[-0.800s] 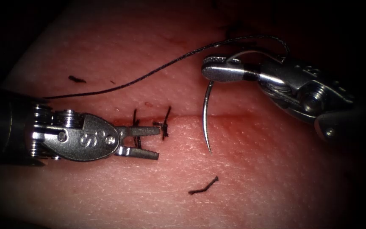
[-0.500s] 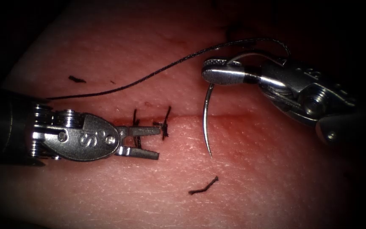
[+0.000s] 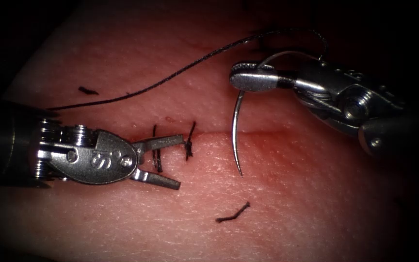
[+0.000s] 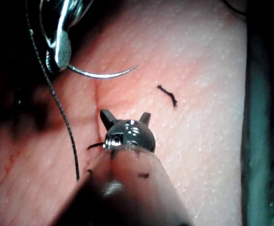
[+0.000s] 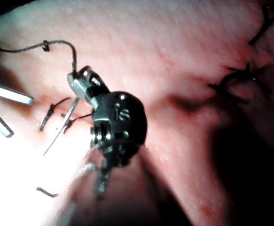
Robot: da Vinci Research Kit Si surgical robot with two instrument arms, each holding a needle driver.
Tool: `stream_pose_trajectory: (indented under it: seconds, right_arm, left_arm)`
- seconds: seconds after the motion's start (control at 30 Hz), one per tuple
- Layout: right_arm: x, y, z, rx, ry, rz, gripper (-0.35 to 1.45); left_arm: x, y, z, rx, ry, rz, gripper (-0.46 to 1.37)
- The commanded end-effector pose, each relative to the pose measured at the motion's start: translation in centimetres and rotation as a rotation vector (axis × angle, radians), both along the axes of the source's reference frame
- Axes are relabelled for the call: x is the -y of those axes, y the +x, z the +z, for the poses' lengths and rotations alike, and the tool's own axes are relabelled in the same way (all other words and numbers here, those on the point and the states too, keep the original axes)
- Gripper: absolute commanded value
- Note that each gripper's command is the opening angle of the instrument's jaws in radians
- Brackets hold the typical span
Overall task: Wound Closure
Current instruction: Pass needle back to left grasper to readjust
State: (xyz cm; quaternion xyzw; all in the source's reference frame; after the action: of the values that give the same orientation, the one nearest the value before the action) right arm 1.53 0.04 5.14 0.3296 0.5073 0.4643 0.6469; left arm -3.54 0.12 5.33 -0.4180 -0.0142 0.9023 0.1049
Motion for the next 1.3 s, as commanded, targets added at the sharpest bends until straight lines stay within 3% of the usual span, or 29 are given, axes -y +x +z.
stream_pose_trajectory:
  seconds: [0.03, 0.13, 0.47, 0.57, 0.63, 0.77, 0.97, 1.2, 1.3]
  right_arm:
    - [-0.02, 0.01, -0.01, 0.007, 0.029, 0.005, -0.35]
    - [-0.04, 0.01, -0.01, 0.027, 0.127, 0.011, -0.35]
    - [-0.06, 0.08, -0.01, 0.01, 0.353, 0.021, -0.35]
    - [-0.05, 0.11, -0.02, 0.013, 0.423, 0.029, -0.35]
    - [-0.03, 0.12, -0.03, 0.008, 0.47, 0.034, -0.35]
    - [0.0, 0.14, -0.06, 0.004, 0.503, 0.031, -0.35]
    - [0.07, 0.18, -0.1, 0.007, 0.553, 0.037, -0.35]
    - [0.15, 0.3, -0.17, 0.006, 0.579, 0.033, -0.35]
    - [0.18, 0.33, -0.18, 0.007, 0.578, 0.03, -0.35]
  left_arm:
    - [-0.01, -0.01, 0.0, 0.015, -0.021, 0.006, 0.47]
    - [-0.01, -0.06, -0.02, 0.058, -0.057, 0.032, 0.38]
    - [-0.06, -0.23, -0.04, 0.166, -0.148, 0.079, 0.36]
    - [-0.08, -0.29, -0.06, 0.193, -0.161, 0.084, 0.43]
    - [-0.09, -0.32, -0.06, 0.203, -0.172, 0.097, 0.63]
    - [-0.09, -0.34, -0.06, 0.21, -0.179, 0.102, 0.78]
    - [-0.12, -0.42, -0.07, 0.23, -0.193, 0.098, 0.78]
    - [-0.15, -0.55, -0.06, 0.242, -0.206, 0.109, 0.66]
    - [-0.15, -0.58, -0.06, 0.248, -0.208, 0.109, 0.39]
